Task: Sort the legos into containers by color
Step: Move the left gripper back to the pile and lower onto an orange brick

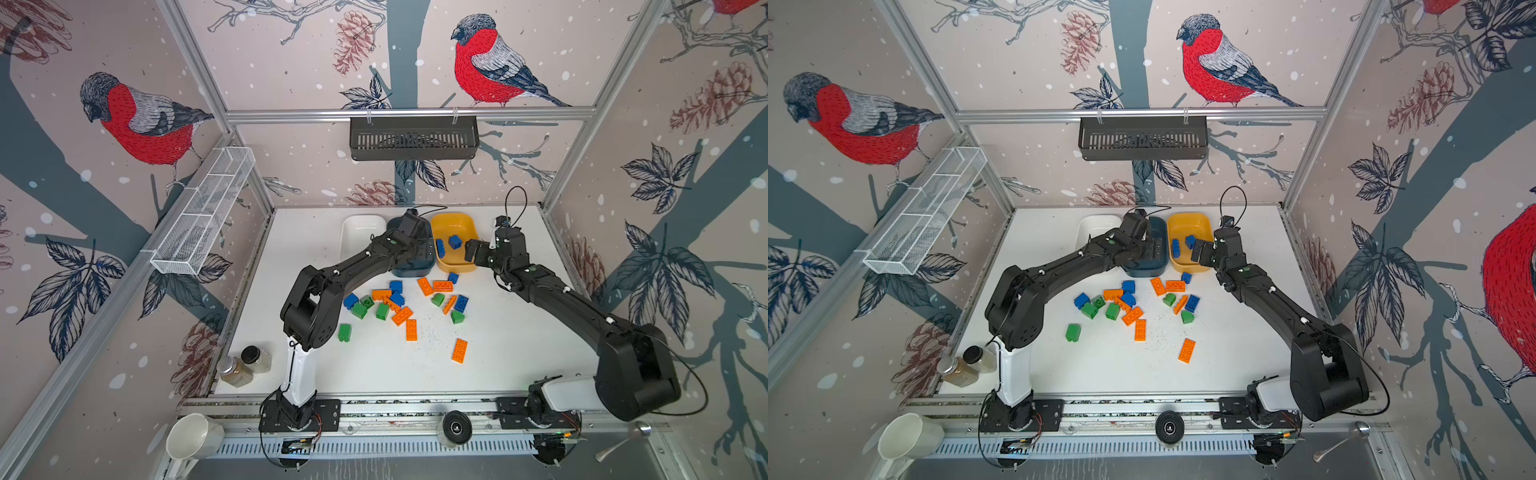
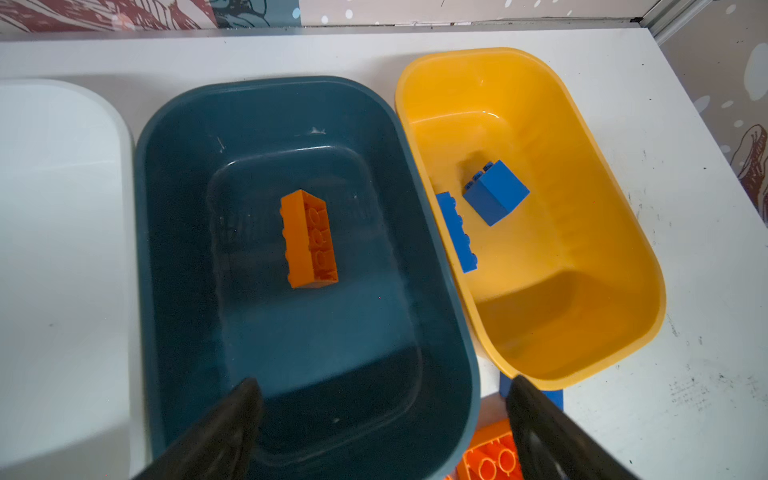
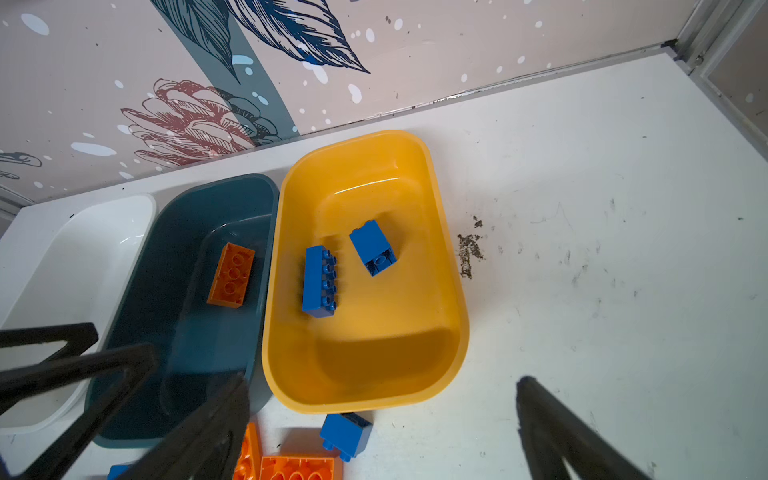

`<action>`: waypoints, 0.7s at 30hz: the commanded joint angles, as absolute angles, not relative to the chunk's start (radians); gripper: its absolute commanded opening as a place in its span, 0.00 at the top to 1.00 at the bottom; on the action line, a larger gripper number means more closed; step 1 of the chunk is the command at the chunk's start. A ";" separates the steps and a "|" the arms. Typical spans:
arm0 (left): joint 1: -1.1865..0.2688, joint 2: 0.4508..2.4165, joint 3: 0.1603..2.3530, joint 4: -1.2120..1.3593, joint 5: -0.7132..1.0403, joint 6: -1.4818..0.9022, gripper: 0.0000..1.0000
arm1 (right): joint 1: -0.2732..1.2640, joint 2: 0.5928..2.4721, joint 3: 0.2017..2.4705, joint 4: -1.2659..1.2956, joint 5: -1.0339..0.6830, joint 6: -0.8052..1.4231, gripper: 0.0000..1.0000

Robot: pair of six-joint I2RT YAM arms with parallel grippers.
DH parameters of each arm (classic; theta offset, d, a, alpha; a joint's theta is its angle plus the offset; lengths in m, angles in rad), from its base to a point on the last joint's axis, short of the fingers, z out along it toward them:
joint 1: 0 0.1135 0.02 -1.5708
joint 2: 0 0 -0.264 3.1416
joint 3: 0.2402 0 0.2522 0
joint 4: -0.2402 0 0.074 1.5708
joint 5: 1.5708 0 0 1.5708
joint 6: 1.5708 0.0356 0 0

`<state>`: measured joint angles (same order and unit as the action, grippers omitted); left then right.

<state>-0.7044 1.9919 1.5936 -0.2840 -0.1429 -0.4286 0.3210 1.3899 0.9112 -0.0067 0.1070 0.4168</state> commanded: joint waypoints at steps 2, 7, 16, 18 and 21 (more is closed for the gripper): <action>-0.778 1.969 1.577 -0.358 -0.325 -0.522 0.10 | 0.323 1.391 0.912 0.015 0.103 0.430 0.00; -0.848 1.958 1.537 -0.425 -0.342 -0.569 0.15 | 0.321 1.384 0.902 0.017 0.109 0.422 0.01; -0.862 2.072 1.529 -0.452 -0.178 -0.653 0.37 | 0.321 1.394 0.901 0.031 0.097 0.423 0.01; -0.862 2.102 1.562 -0.470 -0.193 -0.659 0.38 | 0.321 1.397 0.907 0.028 0.096 0.421 0.00; -0.862 2.121 1.574 -0.456 -0.212 -0.654 0.38 | 0.320 1.393 0.905 0.029 0.098 0.414 0.00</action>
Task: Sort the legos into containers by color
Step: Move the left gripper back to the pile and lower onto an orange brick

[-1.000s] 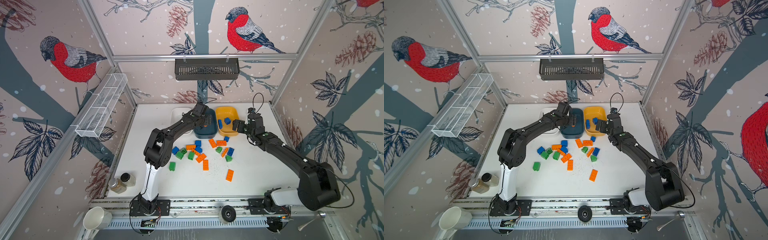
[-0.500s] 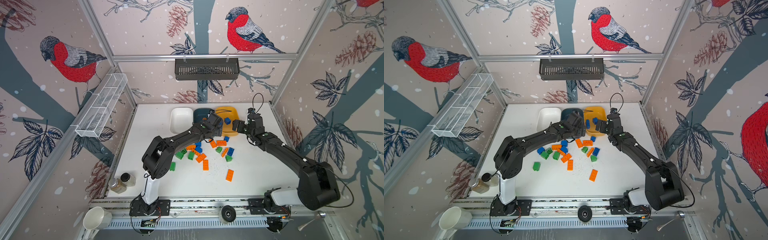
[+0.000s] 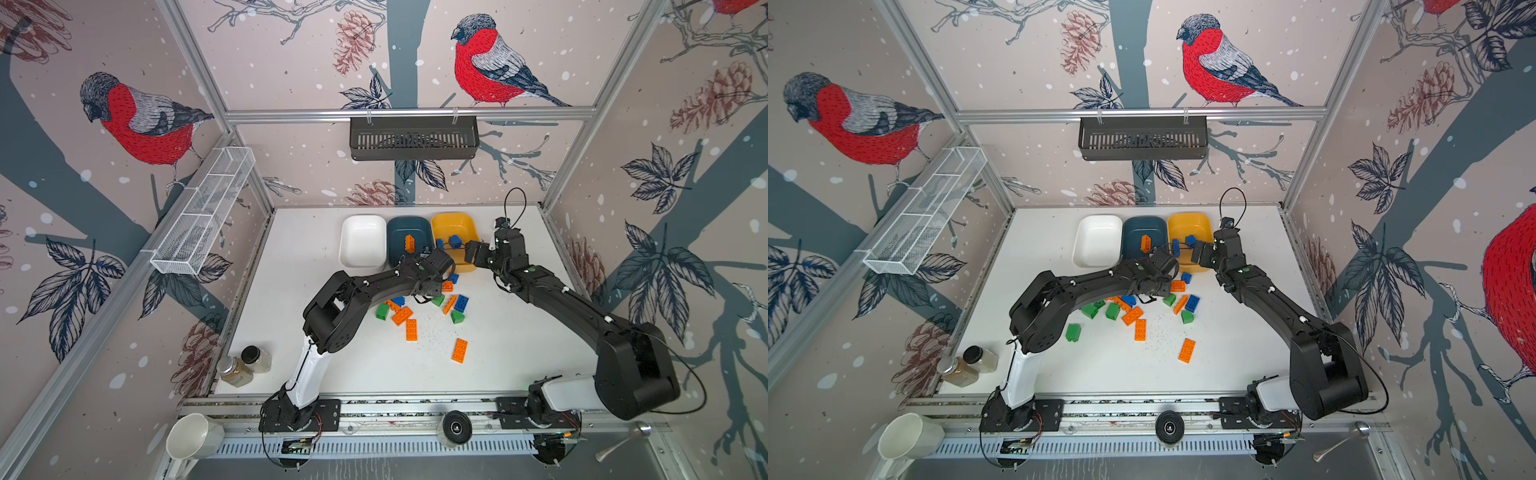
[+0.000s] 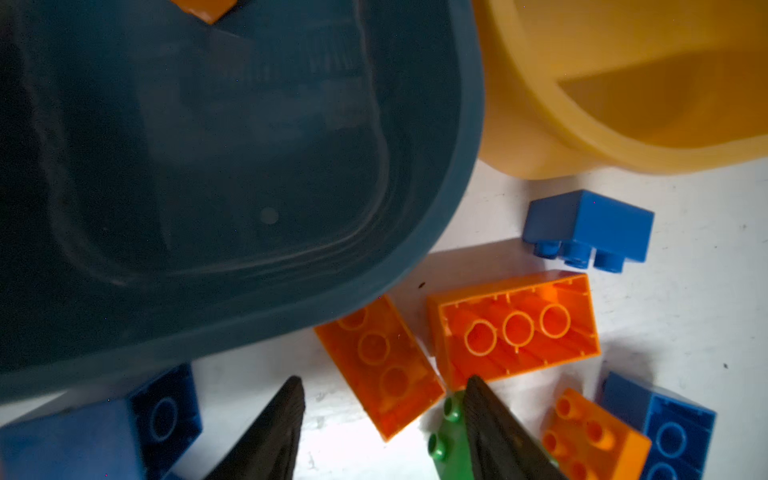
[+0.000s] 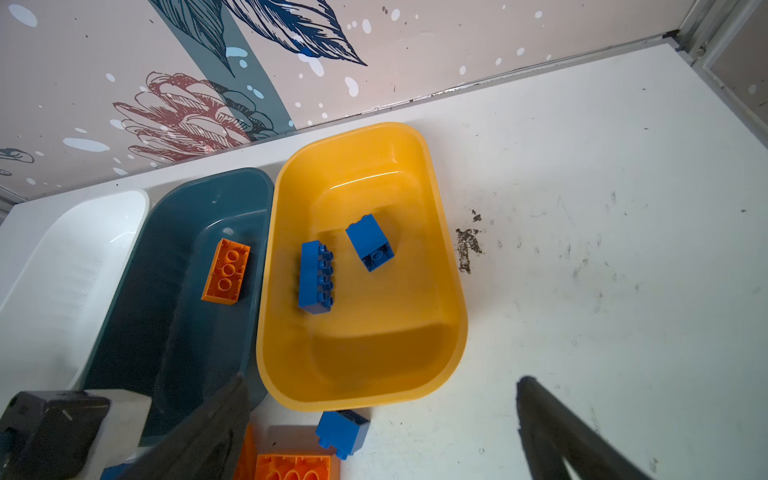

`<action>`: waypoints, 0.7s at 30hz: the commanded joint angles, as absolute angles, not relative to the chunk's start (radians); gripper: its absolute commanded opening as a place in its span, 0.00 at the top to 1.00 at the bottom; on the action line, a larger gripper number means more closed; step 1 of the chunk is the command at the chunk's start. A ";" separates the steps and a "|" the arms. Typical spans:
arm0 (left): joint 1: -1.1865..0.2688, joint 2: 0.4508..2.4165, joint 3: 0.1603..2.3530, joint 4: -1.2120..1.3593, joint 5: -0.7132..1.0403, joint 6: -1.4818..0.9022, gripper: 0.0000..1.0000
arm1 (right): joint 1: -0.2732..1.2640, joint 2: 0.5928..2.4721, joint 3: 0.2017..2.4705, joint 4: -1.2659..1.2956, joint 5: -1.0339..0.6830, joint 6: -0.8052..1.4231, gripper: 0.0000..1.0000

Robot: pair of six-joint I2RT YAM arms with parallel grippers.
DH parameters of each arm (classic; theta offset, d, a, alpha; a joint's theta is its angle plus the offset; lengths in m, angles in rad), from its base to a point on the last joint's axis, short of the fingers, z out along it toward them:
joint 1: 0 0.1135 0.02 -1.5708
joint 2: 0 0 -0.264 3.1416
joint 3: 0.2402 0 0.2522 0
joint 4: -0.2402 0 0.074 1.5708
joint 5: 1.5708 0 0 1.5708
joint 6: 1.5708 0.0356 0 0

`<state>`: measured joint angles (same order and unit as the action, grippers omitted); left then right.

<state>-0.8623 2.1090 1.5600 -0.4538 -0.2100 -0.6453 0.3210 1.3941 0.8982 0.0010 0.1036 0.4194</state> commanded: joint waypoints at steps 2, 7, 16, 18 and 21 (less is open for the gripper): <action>-0.862 2.138 1.585 -0.449 -0.215 -0.652 0.38 | 0.320 1.393 0.901 0.028 0.099 0.411 0.00; -0.861 2.173 1.624 -0.498 -0.253 -0.676 0.40 | 0.316 1.389 0.897 0.026 0.105 0.410 0.01; -0.861 2.037 1.459 -0.331 -0.232 -0.662 0.36 | 0.312 1.405 0.902 0.030 0.100 0.408 0.01; -0.861 2.026 1.444 -0.317 -0.231 -0.663 0.33 | 0.312 1.409 0.907 0.029 0.095 0.409 0.00; -0.858 2.026 1.442 -0.333 -0.262 -0.688 0.33 | 0.312 1.412 0.911 0.029 0.091 0.411 0.01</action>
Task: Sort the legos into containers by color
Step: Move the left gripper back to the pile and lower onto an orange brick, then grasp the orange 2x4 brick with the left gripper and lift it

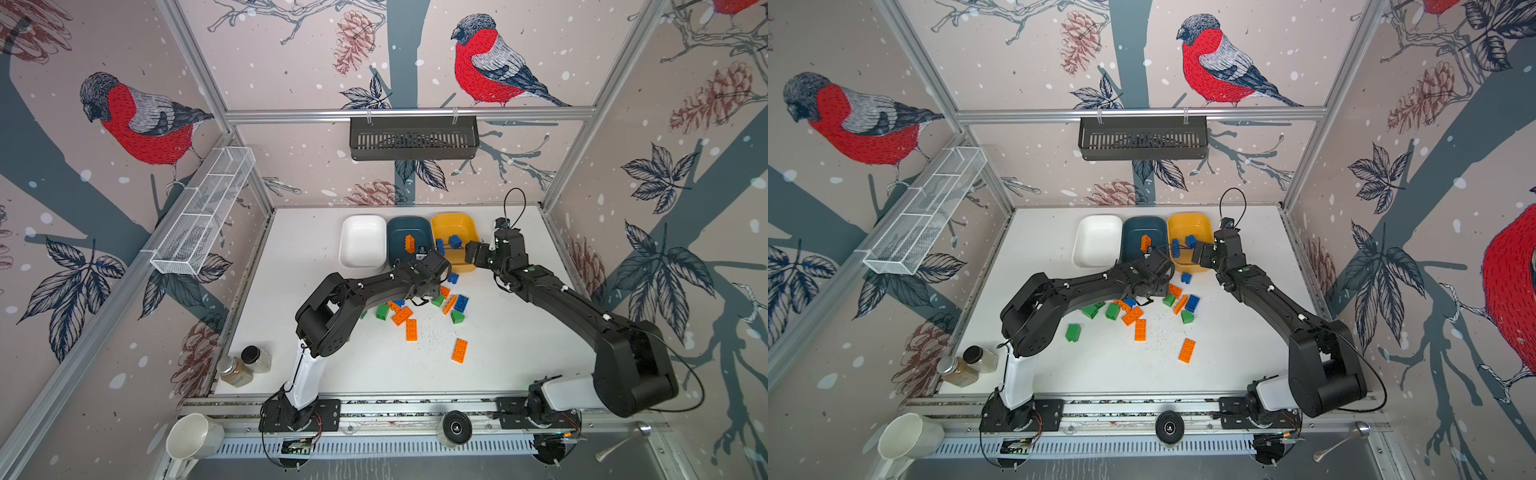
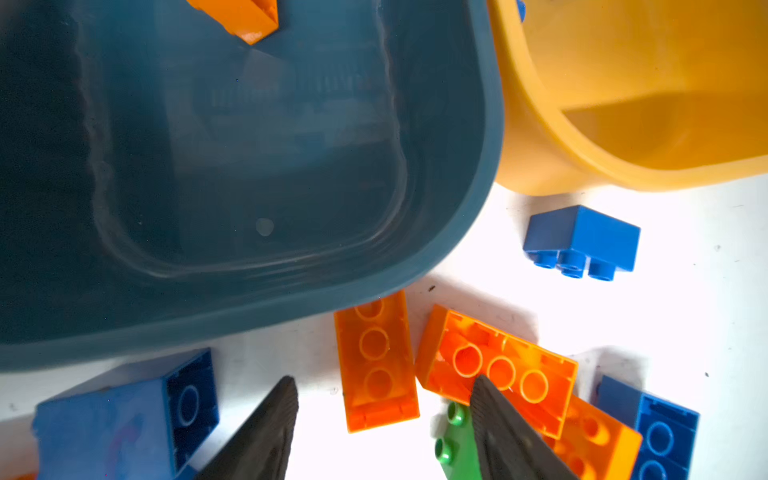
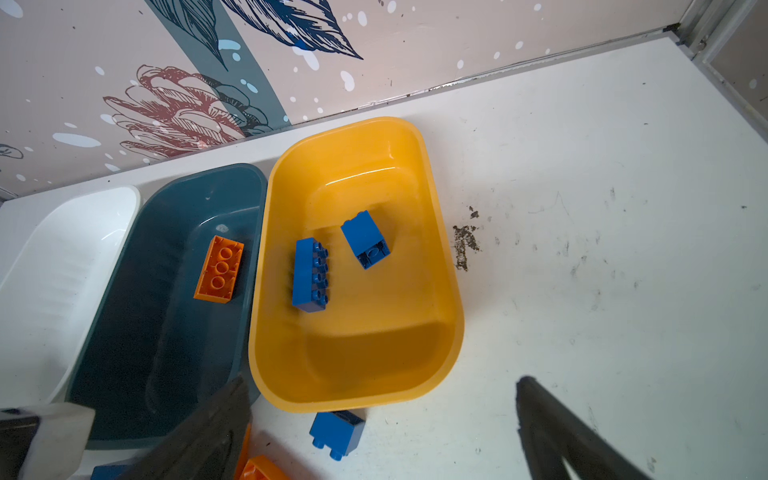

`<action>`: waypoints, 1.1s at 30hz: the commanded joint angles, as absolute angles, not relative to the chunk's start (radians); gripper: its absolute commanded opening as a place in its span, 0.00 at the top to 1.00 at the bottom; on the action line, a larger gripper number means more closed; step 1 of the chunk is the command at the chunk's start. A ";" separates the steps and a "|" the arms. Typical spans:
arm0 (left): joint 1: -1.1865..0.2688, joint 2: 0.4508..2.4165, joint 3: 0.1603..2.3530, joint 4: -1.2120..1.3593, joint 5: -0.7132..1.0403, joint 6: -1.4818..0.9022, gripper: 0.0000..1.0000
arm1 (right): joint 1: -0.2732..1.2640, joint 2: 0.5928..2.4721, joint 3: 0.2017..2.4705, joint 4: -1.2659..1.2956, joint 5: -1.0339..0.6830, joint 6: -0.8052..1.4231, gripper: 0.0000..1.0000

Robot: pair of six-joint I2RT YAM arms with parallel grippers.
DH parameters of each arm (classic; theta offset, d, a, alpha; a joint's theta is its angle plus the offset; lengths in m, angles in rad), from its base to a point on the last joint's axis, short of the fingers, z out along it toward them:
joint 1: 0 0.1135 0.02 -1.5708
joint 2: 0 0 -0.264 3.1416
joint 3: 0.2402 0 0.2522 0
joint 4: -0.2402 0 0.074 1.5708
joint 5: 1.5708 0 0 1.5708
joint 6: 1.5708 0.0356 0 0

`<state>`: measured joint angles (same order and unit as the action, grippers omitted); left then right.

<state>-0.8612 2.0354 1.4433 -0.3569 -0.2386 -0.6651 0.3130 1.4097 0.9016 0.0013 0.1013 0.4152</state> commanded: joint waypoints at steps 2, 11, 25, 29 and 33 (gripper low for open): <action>-0.856 2.043 1.465 -0.374 -0.308 -0.711 0.36 | 0.313 1.411 0.911 0.026 0.091 0.411 0.01; -0.849 2.086 1.504 -0.390 -0.316 -0.719 0.50 | 0.313 1.405 0.908 0.018 0.094 0.417 0.00; -0.848 2.167 1.568 -0.469 -0.240 -0.697 0.51 | 0.313 1.398 0.902 0.015 0.098 0.422 0.01; -0.848 2.183 1.578 -0.482 -0.218 -0.689 0.51 | 0.315 1.396 0.903 0.016 0.098 0.424 0.01; -0.849 2.171 1.576 -0.502 -0.210 -0.686 0.60 | 0.316 1.387 0.898 0.013 0.099 0.425 0.00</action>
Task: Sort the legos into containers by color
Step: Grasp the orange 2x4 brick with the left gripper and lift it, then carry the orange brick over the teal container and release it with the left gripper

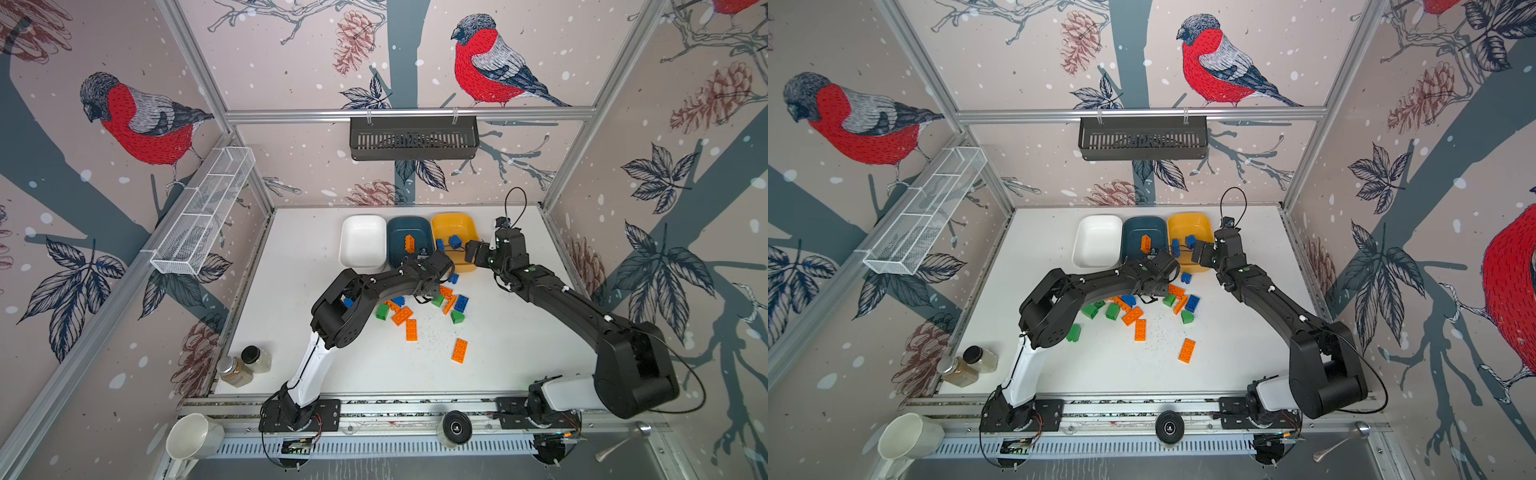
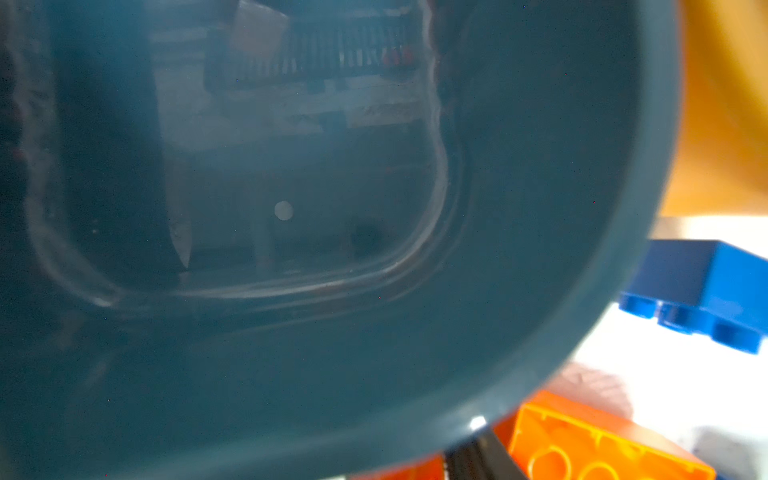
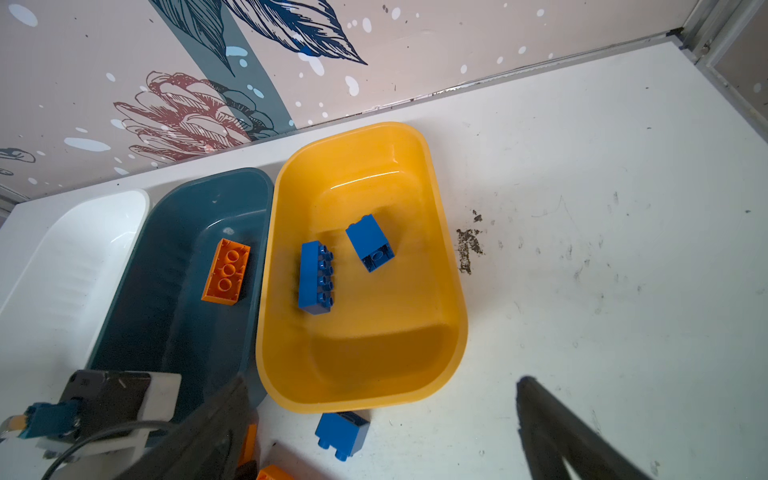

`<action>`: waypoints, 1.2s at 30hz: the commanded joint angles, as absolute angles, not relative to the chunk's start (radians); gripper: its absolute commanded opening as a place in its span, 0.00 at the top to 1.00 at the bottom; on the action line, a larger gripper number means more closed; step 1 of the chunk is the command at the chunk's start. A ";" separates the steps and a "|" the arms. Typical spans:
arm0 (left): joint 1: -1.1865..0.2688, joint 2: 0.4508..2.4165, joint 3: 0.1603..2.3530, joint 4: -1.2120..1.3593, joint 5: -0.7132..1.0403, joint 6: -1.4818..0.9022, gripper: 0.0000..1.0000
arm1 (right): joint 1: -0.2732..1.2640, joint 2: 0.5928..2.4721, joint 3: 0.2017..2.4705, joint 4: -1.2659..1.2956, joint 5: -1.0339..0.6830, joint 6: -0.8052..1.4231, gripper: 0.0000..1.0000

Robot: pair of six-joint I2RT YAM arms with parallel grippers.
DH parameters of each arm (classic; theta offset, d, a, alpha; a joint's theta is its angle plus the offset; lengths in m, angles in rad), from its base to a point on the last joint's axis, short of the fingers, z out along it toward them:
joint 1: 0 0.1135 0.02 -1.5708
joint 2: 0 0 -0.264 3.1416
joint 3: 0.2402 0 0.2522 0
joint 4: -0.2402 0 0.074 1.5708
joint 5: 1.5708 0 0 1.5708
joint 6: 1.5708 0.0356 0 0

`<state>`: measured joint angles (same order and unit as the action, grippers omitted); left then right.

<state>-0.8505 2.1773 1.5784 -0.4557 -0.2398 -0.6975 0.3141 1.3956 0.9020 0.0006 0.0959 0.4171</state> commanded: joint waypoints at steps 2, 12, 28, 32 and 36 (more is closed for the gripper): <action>-0.851 2.141 1.547 -0.482 -0.212 -0.683 0.65 | 0.316 1.377 0.891 0.017 0.101 0.424 0.00; -0.860 1.902 1.324 -0.287 -0.255 -0.671 0.76 | 0.326 1.360 0.861 0.049 0.032 0.397 0.01; -0.685 1.956 1.488 -0.210 -0.310 -0.526 0.77 | 0.377 1.406 0.883 -0.015 0.043 0.414 0.00; -0.660 2.055 1.610 -0.280 -0.388 -0.509 0.77 | 0.377 1.410 0.887 -0.017 0.036 0.423 0.00; -0.649 2.141 1.719 -0.322 -0.448 -0.487 0.76 | 0.377 1.414 0.898 -0.023 0.034 0.425 0.01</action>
<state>-0.6533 2.1117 1.6695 -0.2779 -0.3847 -0.5167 0.3767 1.4105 0.8848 -0.0216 0.0296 0.4168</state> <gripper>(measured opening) 0.327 0.995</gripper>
